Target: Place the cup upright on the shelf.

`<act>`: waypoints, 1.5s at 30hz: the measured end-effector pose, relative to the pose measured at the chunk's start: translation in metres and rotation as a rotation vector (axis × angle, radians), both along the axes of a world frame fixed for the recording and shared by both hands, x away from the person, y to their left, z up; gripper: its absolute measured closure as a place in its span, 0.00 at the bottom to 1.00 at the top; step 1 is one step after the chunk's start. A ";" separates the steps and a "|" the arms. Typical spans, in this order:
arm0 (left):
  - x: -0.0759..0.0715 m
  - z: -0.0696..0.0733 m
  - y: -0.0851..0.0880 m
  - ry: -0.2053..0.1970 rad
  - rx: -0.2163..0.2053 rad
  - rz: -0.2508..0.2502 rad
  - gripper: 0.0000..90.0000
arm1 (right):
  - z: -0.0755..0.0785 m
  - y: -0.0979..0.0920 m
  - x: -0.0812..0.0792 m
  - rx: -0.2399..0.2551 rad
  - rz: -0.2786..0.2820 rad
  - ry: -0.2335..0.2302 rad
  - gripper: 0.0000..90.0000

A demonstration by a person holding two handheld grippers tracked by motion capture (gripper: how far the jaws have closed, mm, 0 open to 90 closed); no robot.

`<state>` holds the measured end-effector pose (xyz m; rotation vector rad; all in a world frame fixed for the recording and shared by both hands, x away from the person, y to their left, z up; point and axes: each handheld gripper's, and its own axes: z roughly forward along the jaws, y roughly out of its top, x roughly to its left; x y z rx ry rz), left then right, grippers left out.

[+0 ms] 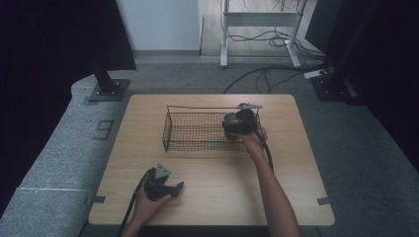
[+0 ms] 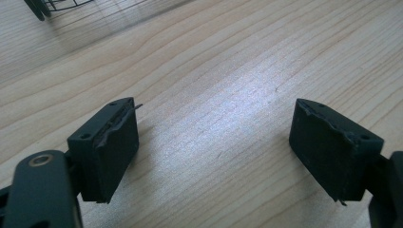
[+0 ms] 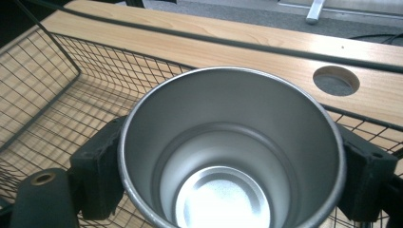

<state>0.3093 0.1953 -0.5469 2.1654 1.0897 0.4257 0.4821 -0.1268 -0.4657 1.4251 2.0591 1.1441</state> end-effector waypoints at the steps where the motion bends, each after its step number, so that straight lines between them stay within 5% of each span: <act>1: 0.000 0.000 0.000 0.000 0.000 0.000 0.19 | -0.001 0.000 0.000 -0.002 -0.002 0.006 0.16; 17: 0.000 0.000 0.000 0.001 0.002 0.000 0.19 | -0.017 0.002 0.005 -0.052 -0.010 0.056 0.15; 32: 0.000 0.000 0.000 -0.001 -0.001 0.000 0.19 | -0.022 0.009 0.008 -0.159 0.019 0.109 0.15; 45: 0.000 0.000 0.000 0.000 -0.001 0.000 0.19 | -0.018 0.005 0.007 -0.172 0.021 0.158 0.14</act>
